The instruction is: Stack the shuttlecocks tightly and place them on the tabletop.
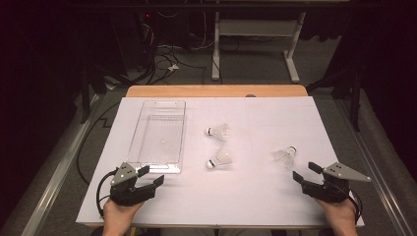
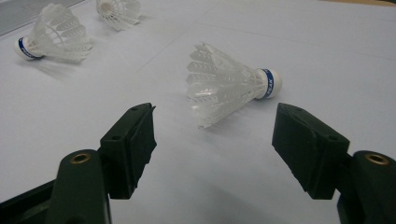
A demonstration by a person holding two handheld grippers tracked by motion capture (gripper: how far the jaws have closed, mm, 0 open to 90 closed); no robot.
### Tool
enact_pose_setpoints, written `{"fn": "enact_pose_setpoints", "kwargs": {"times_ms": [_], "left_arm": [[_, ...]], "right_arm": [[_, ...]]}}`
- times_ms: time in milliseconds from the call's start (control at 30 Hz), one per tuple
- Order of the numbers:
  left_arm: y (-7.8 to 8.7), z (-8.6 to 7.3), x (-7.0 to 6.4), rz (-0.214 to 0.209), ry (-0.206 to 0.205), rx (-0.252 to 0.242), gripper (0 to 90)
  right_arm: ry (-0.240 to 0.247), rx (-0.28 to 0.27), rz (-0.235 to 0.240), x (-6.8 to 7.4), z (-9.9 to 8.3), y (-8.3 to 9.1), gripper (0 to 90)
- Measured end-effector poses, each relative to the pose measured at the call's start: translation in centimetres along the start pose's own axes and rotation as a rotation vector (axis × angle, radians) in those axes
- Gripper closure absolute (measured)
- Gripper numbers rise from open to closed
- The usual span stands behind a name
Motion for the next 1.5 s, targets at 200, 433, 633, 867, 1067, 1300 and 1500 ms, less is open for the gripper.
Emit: {"fn": "enact_pose_setpoints", "kwargs": {"times_ms": [200, 433, 633, 867, 1067, 1300, 1500], "left_arm": [[0.4, -0.5, 1.0, 0.029, 0.030, -0.028, 36.2], [0.8, -0.8, 1.4, 0.058, 0.046, -0.059, 36.6], [1.1, -0.9, 1.7, 0.082, 0.052, -0.071, 36.4], [1.3, -1.0, 2.3, 0.086, 0.073, -0.075, 36.0], [1.2, -1.1, 2.4, 0.098, 0.078, -0.070, 35.9], [1.5, -1.2, 2.4, 0.108, 0.094, -0.082, 36.0], [1.5, -1.3, 2.4, 0.092, 0.102, -0.081, 35.9]], "right_arm": [[0.012, 0.000, 0.008, 0.2, 0.0, 0.0, 29.8], [0.023, -0.016, 0.028, 0.6, 0.2, 0.0, 30.9], [0.037, -0.020, 0.051, 1.3, 0.7, -0.2, 32.8], [0.083, 0.006, 0.081, 2.6, 1.1, -1.1, 31.7], [0.088, -0.006, 0.122, 4.1, 2.3, -1.9, 31.0], [0.097, 0.016, 0.123, 5.0, 2.7, -3.1, 30.6], [0.104, 0.015, 0.126, 5.8, 3.9, -3.9, 31.7]]}}
Point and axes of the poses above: each handheld gripper's, and its own axes: y roughly backward along the jaws, z roughly out of its top, x roughly to its left, the point moved 5 cm from there along -y, roughly forward along the jaws, and after that the axes turned 2 degrees about z, right-handed, at the moved point
